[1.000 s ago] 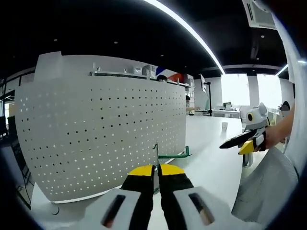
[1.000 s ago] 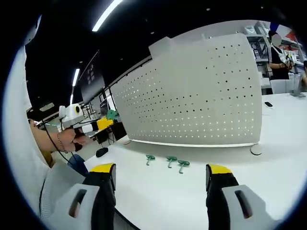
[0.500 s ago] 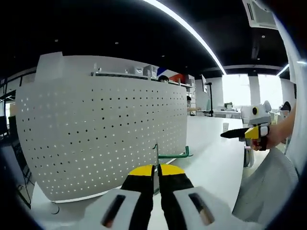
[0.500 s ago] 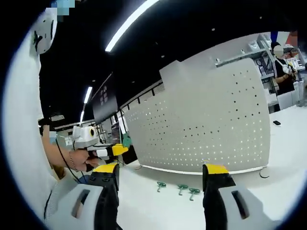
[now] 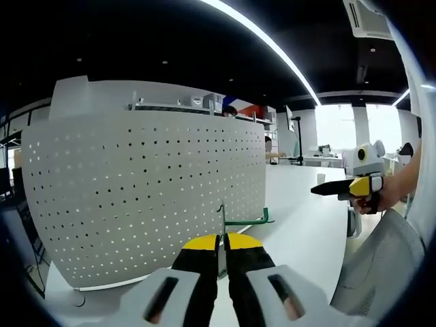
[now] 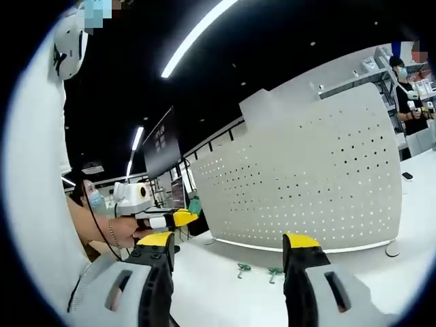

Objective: Insert the hook assembly into the mounting plate slot until the hook locks in place.

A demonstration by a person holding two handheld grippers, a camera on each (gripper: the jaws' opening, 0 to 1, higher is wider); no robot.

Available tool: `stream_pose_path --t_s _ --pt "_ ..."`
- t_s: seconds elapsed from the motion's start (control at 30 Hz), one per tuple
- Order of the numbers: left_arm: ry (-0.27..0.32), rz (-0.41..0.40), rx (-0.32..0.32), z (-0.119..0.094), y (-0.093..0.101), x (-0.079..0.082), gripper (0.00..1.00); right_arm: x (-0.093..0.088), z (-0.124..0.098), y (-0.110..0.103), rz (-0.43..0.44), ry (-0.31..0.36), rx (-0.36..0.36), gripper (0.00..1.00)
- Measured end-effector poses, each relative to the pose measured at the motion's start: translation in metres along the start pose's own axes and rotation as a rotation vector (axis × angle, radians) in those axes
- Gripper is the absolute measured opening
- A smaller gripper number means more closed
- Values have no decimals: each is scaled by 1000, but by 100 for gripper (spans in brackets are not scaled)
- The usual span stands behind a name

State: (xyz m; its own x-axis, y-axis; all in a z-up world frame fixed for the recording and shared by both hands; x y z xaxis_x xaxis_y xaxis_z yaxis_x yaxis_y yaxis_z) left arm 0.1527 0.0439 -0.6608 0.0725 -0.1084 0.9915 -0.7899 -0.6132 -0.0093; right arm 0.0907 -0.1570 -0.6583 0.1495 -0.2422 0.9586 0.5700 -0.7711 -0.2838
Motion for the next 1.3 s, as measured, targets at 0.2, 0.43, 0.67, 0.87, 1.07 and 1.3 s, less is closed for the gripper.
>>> stream_pose_path --t_s 0.2,0.43,0.67,0.87,1.07,1.3 --pt "5 0 4 1 1 1 3 0 17 -13 -12 -11 45 61" --pt "9 5 7 4 3 5 3 1 32 -23 -4 0 71 60" --pt "15 14 8 11 6 11 3 3 45 -35 2 9 104 58" --pt "19 17 7 15 8 13 3 5 56 -39 17 20 111 56" --pt "26 13 7 16 10 15 3 9 65 -46 33 30 135 54" --pt "35 9 8 20 11 18 3 13 77 -50 41 36 148 50"
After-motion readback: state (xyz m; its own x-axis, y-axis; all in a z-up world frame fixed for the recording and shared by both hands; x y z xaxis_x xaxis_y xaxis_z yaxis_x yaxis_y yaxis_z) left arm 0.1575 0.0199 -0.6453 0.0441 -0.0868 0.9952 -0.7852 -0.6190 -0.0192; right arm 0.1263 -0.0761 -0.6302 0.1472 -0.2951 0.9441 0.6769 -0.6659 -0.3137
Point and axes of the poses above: the point that each gripper's makers call its tool centre point, and the gripper's own axes: z roughly forward along the fingers, y roughly to its right, x roughly out of its top, the point moved 3 cm from there along -z, roughly backward along the fingers, and after that the axes turned 10 degrees about -x, right-handed, at the moved point
